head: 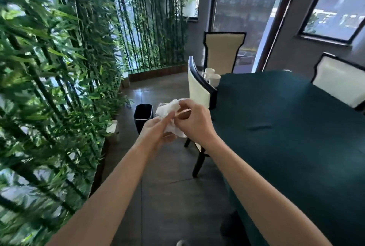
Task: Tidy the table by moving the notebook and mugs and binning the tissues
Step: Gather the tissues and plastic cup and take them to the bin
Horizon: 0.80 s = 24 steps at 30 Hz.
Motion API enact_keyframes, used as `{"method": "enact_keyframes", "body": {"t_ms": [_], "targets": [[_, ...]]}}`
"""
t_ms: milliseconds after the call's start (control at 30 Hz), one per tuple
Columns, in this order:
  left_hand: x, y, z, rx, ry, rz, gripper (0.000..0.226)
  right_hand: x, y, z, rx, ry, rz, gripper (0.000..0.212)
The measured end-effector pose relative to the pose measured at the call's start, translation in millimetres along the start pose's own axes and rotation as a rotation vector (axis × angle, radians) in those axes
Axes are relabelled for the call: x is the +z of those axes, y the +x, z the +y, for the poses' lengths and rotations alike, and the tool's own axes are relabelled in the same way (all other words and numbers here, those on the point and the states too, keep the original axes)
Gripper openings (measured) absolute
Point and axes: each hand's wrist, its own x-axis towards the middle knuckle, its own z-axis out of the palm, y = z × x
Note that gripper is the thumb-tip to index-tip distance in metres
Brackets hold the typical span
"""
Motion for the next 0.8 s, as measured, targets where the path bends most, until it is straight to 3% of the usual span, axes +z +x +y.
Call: {"method": "enact_keyframes", "body": {"t_ms": [100, 467, 600, 800], "targets": [[-8.2, 73.9, 16.9, 0.007, -0.041, 0.075, 0.021, 10.7, 73.0, 23.3, 0.001, 0.053, -0.115, 0.032], [-76.8, 253.0, 66.8, -0.018, -0.197, 0.296, 0.013, 104.5, 263.0, 66.3, 0.016, 0.123, -0.222, 0.032], [-119.5, 308.2, 73.5, -0.012, -0.187, 0.314, 0.014, 159.2, 309.3, 73.8, 0.074, 0.194, -0.281, 0.041], [-182.3, 397.1, 103.1, -0.005, -0.289, 0.264, 0.019, 236.0, 394.5, 76.4, 0.201, 0.293, -0.314, 0.025]]}}
